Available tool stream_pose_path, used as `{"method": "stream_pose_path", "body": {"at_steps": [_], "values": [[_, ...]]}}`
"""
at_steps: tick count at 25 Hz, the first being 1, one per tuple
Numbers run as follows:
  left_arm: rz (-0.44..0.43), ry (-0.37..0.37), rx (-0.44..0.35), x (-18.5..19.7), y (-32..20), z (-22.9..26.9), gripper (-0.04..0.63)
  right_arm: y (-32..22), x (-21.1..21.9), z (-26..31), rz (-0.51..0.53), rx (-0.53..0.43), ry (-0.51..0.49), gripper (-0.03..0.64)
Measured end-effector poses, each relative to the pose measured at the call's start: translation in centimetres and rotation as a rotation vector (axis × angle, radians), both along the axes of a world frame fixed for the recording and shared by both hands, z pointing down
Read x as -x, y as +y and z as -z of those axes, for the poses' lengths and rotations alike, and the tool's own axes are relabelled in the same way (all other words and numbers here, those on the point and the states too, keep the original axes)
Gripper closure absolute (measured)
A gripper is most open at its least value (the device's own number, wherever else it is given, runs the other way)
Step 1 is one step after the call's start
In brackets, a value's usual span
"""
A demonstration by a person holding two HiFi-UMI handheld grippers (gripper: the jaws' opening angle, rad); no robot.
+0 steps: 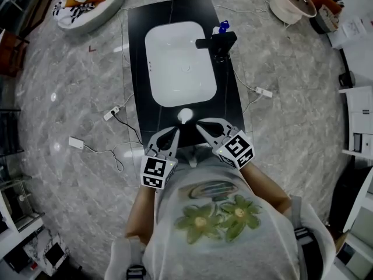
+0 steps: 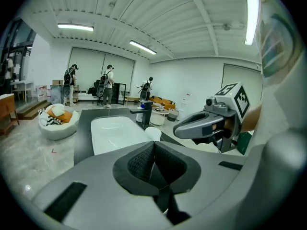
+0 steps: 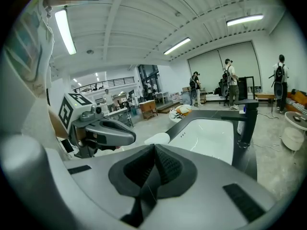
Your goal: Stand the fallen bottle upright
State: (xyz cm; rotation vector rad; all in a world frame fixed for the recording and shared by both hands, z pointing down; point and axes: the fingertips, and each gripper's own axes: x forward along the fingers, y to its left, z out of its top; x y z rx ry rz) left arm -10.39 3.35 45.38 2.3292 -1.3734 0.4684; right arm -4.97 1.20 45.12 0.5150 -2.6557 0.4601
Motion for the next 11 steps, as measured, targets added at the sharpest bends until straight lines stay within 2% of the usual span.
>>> {"method": "stream_pose_path", "body": {"at_steps": [11], "values": [[0.003,0.006,0.001,-0.39,0.35,-0.33,0.577,0.04,0.2,-0.05,0.005,-0.013,0.009,0.575]]}}
